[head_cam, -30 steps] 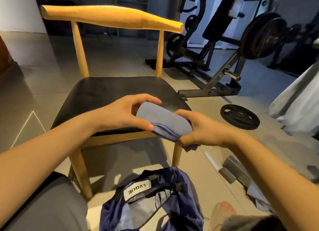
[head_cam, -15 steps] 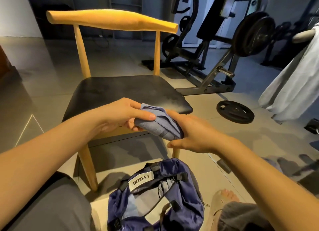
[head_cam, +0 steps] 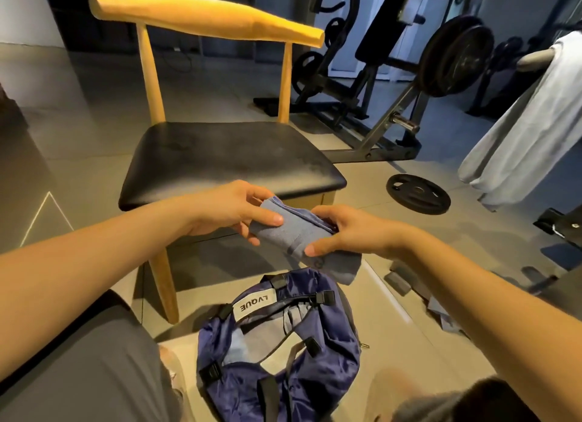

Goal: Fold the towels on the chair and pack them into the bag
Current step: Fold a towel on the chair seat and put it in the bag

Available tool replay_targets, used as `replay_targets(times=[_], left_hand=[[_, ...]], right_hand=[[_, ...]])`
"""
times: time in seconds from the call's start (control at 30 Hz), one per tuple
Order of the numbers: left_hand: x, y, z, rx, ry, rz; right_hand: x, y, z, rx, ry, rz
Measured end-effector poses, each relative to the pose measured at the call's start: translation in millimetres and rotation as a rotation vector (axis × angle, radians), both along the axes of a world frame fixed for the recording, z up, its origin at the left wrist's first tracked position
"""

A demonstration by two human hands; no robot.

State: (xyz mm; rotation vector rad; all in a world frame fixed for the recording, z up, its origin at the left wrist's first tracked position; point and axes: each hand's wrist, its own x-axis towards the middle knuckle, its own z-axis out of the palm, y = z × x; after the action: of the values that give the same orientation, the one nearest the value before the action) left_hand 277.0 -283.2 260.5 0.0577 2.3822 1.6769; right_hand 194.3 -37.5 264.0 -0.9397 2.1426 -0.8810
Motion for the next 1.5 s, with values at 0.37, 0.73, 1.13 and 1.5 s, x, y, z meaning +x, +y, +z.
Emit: replay_targets(times=[0.37,0.73,1.13,1.5], left_hand=[[-59,19,-136,-0.161,-0.197,0.01],[-69,-16,-287,-0.655,-0.263,-0.008],[-78,-32,-347,-0.955,-0.026,0.15],[-104,-69,-317,-0.382,-0.258,0.147]], right_hand=[[-17,12,-141,0.004,-0.087,-0.292],[20,-7,-324,0.152,-0.131,-0.384],[32,-74,-385,0.285,-0.17,-0.585],[19,-110,-402,0.272,-0.199,-0.691]])
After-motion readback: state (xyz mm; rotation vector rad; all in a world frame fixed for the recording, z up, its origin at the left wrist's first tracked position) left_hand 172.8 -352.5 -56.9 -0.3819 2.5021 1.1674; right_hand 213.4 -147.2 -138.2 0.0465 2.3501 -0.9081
